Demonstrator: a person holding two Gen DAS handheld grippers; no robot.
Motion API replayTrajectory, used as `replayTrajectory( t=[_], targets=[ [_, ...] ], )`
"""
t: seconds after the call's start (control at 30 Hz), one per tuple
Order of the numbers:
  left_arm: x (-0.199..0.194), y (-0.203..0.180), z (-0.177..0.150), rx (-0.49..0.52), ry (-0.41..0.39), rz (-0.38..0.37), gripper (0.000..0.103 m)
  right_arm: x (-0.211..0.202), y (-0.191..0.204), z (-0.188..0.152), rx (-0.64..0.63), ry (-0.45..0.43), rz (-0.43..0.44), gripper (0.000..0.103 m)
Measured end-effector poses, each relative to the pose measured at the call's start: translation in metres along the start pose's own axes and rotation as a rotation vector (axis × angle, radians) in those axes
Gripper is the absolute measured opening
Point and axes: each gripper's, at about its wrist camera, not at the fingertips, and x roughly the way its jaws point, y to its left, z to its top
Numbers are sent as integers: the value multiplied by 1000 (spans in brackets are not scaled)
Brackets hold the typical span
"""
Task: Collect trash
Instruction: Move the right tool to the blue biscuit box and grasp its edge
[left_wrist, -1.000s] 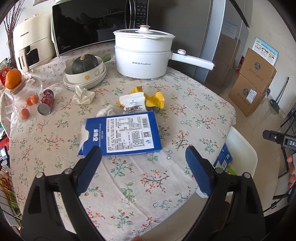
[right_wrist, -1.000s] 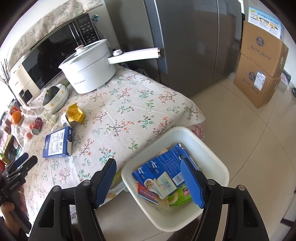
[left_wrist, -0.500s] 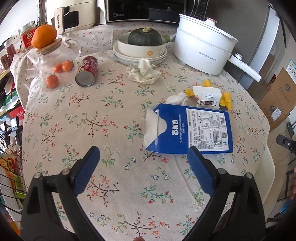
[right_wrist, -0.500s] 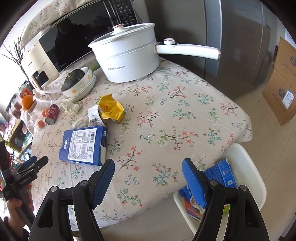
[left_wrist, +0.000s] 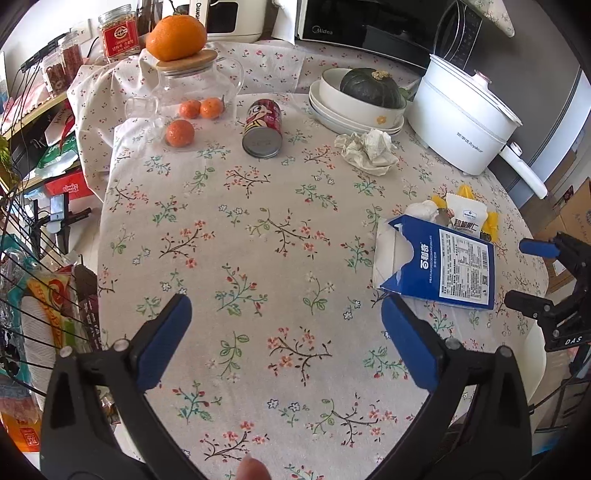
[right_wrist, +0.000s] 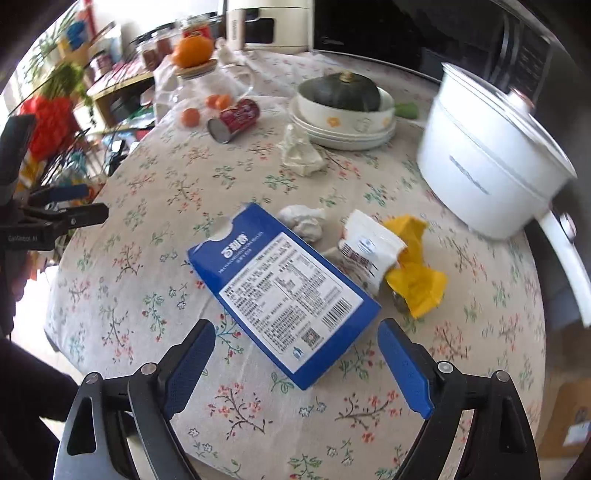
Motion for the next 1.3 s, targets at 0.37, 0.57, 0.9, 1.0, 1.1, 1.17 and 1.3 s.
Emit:
replayTrajectory(
  t=[0.37,0.57,0.9,1.0,1.1,1.17,1.3],
  targets=[
    [-11,5,1,18,-11,2,102,63,31,24,-376,196,-13,98],
    [-10,8,0,7,1,2,102,83,33,17,-408,267,-7,101],
    [-19,9,1,5,-25,-4,102,97,22,20,-375,323,-83,103],
    [-22,9,-2,21,-29,1,102,108,15,28,-377,356,-98,103],
    [-24,14,-2,17,-27,5,102,109,13,33,-319,354,-89,103],
    [-27,20,-1,-1,-33,2,102,111,14,34,-261,362,-85,103],
    [-33,27,1,-40,-50,-16,102,112,12,26,-104,429,-96,102]
  ],
)
